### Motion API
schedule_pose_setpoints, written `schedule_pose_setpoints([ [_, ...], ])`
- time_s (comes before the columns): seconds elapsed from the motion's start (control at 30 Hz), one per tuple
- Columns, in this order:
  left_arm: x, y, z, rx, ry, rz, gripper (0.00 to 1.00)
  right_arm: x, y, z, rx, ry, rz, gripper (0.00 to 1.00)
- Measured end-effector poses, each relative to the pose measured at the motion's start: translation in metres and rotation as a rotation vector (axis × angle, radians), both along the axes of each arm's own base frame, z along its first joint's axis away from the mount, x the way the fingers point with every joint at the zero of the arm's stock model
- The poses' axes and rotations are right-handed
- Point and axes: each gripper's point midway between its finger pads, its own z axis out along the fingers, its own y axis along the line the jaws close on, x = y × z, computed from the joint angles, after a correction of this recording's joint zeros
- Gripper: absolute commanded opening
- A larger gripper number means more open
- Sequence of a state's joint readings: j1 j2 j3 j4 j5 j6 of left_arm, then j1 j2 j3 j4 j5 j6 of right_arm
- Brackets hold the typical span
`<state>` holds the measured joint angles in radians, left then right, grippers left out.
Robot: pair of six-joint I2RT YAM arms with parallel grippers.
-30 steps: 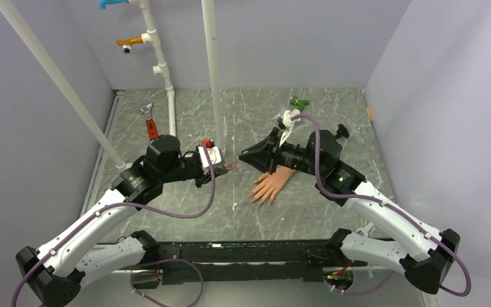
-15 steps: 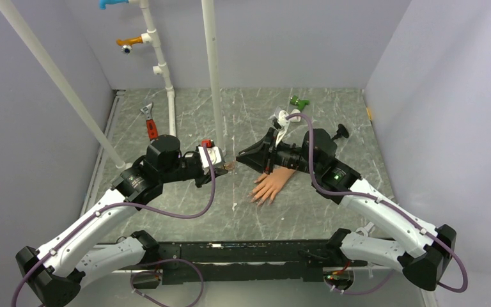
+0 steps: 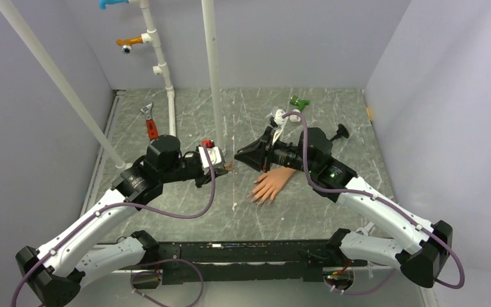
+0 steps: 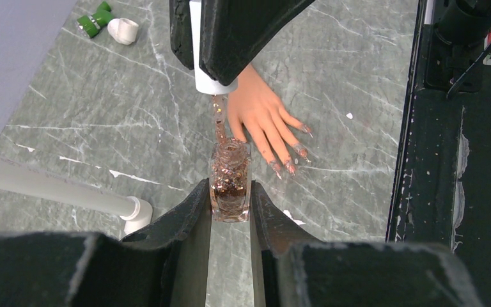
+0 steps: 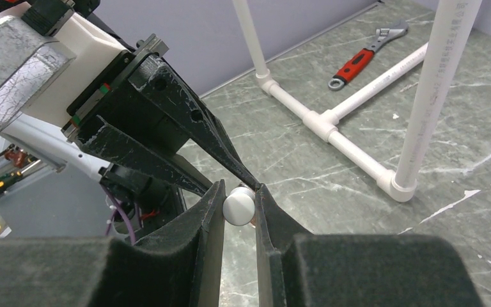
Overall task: Paint the nails
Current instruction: Close the nail polish bottle.
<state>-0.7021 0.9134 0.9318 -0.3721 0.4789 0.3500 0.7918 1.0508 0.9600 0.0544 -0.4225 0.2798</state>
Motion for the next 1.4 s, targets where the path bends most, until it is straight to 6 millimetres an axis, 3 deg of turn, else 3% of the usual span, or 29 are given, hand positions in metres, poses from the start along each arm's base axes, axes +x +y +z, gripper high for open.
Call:
schedule_pose_setpoints([
  [1.4, -0.003, 0.001, -0.005, 0.018, 0.019, -0.001, 0.00, -0.002, 0.011, -0.021, -0.056, -0.008, -0.005, 0.00],
])
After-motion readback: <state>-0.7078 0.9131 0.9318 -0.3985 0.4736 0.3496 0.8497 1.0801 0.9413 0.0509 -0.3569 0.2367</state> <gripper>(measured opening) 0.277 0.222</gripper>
